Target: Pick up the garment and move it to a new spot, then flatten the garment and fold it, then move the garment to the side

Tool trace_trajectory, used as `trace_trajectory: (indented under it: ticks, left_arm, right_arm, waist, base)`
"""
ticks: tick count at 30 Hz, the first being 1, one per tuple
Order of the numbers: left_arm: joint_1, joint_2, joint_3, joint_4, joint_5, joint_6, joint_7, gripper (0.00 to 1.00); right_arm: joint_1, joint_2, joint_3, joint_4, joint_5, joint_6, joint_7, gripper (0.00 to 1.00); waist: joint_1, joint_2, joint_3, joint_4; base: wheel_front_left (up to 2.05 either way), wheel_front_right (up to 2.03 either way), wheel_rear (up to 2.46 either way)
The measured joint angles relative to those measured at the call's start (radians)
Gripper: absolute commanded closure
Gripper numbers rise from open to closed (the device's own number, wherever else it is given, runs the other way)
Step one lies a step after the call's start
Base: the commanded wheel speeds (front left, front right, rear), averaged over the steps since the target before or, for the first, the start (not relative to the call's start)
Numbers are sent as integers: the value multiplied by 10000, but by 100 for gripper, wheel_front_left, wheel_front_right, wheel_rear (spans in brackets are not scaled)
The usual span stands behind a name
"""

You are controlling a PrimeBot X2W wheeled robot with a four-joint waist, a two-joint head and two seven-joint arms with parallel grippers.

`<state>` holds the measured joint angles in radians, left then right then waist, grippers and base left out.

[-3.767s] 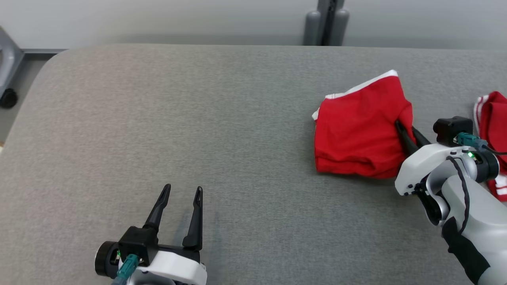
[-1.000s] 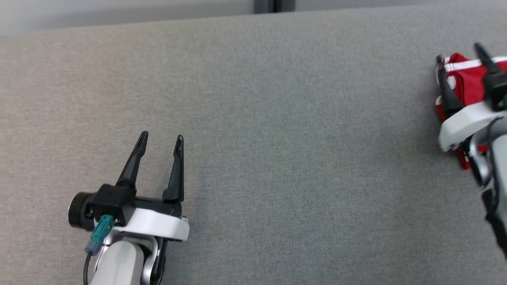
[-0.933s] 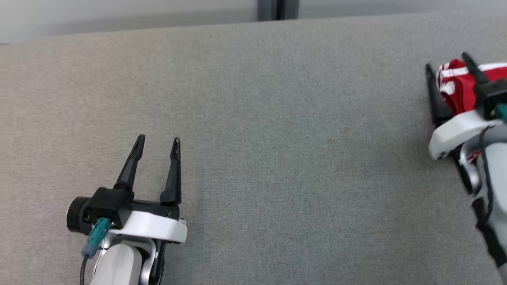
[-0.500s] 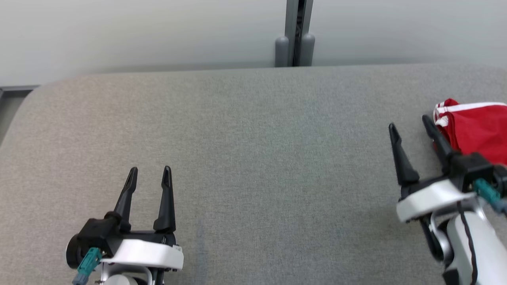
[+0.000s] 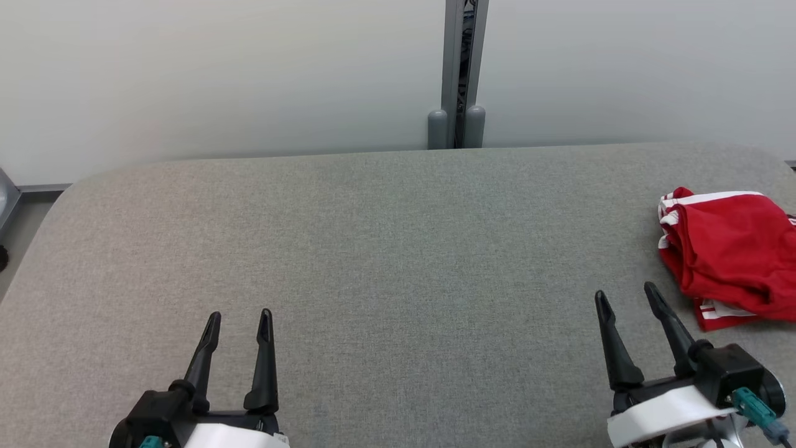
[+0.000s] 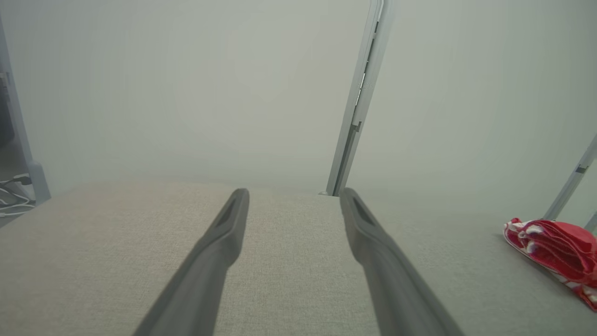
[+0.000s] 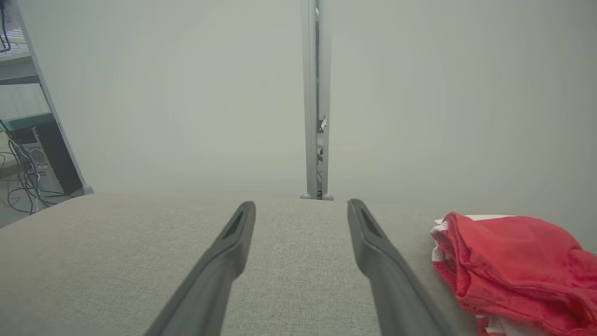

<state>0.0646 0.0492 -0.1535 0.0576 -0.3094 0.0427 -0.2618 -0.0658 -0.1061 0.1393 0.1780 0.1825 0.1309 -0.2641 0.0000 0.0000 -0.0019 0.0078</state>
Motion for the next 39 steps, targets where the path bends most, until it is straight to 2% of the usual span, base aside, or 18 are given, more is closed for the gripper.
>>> trace_trajectory:
  ticks: [7, 36, 37, 39]
  left_arm:
    - [343, 2, 245, -98, 86, 58, 0, 0]
    - [418, 2, 514, 581, 305, 48, 0, 0]
    - [426, -2, 514, 600, 334, 63, 4, 100]
    - [529, -21, 483, 775, 332, 63, 27, 100]
  right_arm:
    - [575, 155, -257, 19, 100, 0, 0, 0]
    - [718, 309, -305, 328, -44, 0, 0, 0]
    - [726, 316, -297, 347, -44, 0, -2, 100]
    - [821, 366, -297, 474, -42, 0, 0, 100]
  waist:
    - [0, 0, -367, -126]
    - [0, 0, -647, -143]
    - [0, 0, -659, -142]
    - [0, 0, -659, -144]
  base:
    - [0, 0, 0]
    - [0, 0, 0]
    - [0, 0, 0]
    - [0, 0, 0]
